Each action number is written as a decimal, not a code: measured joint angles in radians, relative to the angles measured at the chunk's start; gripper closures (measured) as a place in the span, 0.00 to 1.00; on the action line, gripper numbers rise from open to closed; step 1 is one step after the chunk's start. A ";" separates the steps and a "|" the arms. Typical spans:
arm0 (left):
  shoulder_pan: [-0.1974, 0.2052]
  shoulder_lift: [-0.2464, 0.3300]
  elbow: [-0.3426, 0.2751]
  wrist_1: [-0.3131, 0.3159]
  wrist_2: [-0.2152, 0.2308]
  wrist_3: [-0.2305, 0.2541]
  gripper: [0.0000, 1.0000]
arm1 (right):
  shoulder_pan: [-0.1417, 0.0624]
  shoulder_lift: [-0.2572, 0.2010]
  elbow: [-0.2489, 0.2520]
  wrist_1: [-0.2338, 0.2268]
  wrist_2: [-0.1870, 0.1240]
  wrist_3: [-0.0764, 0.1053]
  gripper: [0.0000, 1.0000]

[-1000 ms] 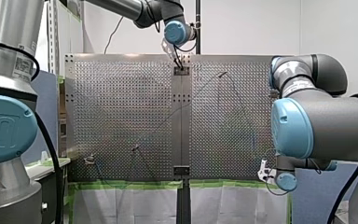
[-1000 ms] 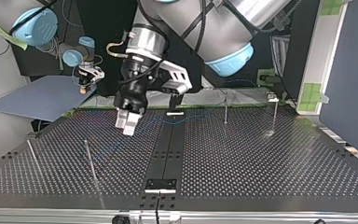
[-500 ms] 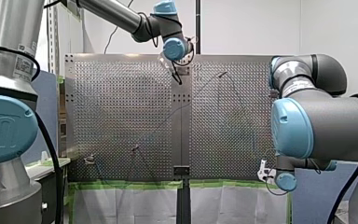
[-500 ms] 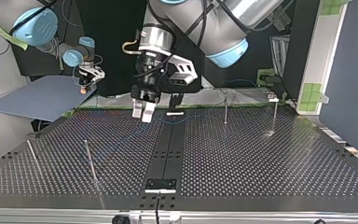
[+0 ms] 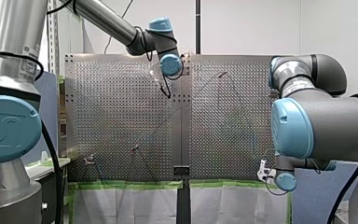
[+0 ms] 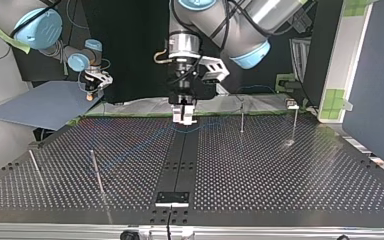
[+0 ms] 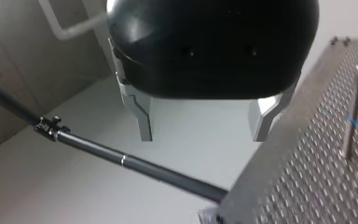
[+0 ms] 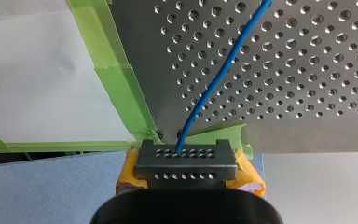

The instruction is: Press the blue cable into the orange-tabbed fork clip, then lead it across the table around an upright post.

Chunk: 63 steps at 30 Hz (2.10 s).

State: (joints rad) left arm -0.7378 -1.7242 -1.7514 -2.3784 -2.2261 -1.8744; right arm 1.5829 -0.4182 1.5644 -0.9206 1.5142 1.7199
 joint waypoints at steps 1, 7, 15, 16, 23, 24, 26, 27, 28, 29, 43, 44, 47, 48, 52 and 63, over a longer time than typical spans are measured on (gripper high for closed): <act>0.003 -0.001 -0.008 0.008 -0.008 0.006 0.00 | 0.000 0.000 0.000 0.000 0.000 0.000 1.00; 0.016 -0.011 -0.061 0.061 -0.058 0.049 0.00 | 0.000 0.000 0.000 0.000 0.000 0.000 1.00; 0.029 -0.014 -0.138 0.137 -0.016 0.035 0.00 | 0.001 0.000 0.000 0.000 -0.001 -0.001 1.00; 0.031 -0.014 -0.146 0.145 -0.008 0.028 0.00 | 0.001 0.000 0.000 0.000 -0.001 -0.002 1.00; 0.044 -0.014 -0.216 0.212 0.023 -0.038 0.00 | 0.002 0.000 0.000 0.000 -0.003 -0.004 1.00; 0.046 -0.014 -0.230 0.218 0.025 -0.047 0.00 | 0.002 0.000 0.000 0.000 -0.003 -0.004 1.00; 0.048 -0.014 -0.249 0.223 0.030 -0.055 0.00 | 0.002 0.000 0.000 0.000 -0.003 -0.004 1.00; 0.050 -0.014 -0.262 0.224 0.033 -0.058 0.00 | 0.002 0.000 0.000 0.000 -0.003 -0.004 1.00; 0.050 -0.014 -0.271 0.225 0.035 -0.058 0.00 | 0.002 0.000 0.000 0.000 -0.003 -0.004 1.00; 0.051 -0.014 -0.279 0.225 0.036 -0.059 0.00 | 0.003 0.000 0.000 0.000 -0.003 -0.005 1.00; 0.074 -0.014 -0.413 0.213 0.044 -0.054 0.00 | 0.006 0.000 0.000 0.000 -0.003 -0.005 1.00; 0.076 -0.014 -0.422 0.209 0.045 -0.051 0.00 | 0.006 0.000 0.000 0.000 -0.003 -0.005 1.00; 0.086 -0.014 -0.453 0.190 0.048 -0.034 0.00 | 0.007 0.000 0.000 0.000 -0.003 -0.005 1.00; 0.091 -0.014 -0.466 0.184 0.050 -0.028 0.00 | 0.007 0.000 0.000 0.000 -0.003 -0.005 1.00; 0.108 -0.014 -0.506 0.178 0.072 -0.018 0.00 | 0.007 0.000 0.000 0.000 -0.003 -0.005 1.00; 0.201 -0.014 -0.609 0.251 0.170 0.002 0.00 | 0.009 0.000 0.000 0.000 -0.005 -0.005 1.00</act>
State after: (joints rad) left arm -0.5371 -1.7385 -2.3608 -2.1275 -2.0559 -1.8724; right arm 1.5922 -0.4183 1.5640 -0.9206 1.5096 1.7153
